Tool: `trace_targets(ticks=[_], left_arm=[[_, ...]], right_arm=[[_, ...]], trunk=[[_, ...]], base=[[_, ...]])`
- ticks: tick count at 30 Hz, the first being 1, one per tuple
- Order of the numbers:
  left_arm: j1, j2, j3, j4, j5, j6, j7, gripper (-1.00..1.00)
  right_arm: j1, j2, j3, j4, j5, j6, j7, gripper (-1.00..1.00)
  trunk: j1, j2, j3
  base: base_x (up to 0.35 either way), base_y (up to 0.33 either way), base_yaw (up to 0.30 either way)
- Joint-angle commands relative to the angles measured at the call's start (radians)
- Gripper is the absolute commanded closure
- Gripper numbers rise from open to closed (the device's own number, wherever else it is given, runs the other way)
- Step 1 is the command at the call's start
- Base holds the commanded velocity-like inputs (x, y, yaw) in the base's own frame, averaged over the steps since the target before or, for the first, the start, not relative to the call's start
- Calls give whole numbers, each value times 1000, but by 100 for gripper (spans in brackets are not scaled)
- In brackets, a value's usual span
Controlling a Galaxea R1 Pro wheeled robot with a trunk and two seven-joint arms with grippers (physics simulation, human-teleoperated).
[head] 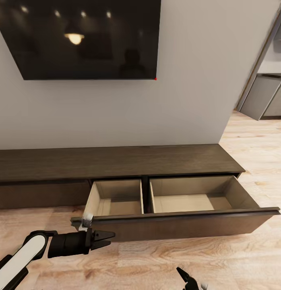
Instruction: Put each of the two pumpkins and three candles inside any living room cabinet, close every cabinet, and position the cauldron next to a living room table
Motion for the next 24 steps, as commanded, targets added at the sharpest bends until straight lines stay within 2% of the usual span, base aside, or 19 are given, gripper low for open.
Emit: trace_targets(ticks=[1,7,24], left_arm=[[-1,1,-1,0,-6,0,-7,-100],[-1,-1,-2,0,-6,0,-6,-100],[-1,-1,-2,0,-5,0,-6,-100]], right_arm=[[0,-1,12,0,2,3,-1,-100],[-1,-2,20,0,22,0,-4,-100],[-1,-1,17,-1,24,-8,-2,-100]], trunk=[[0,0,-1],[0,0,-1],[0,0,-1]], base=[[-74,-153,0],[-105,-225,0],[-109,-260,0]])
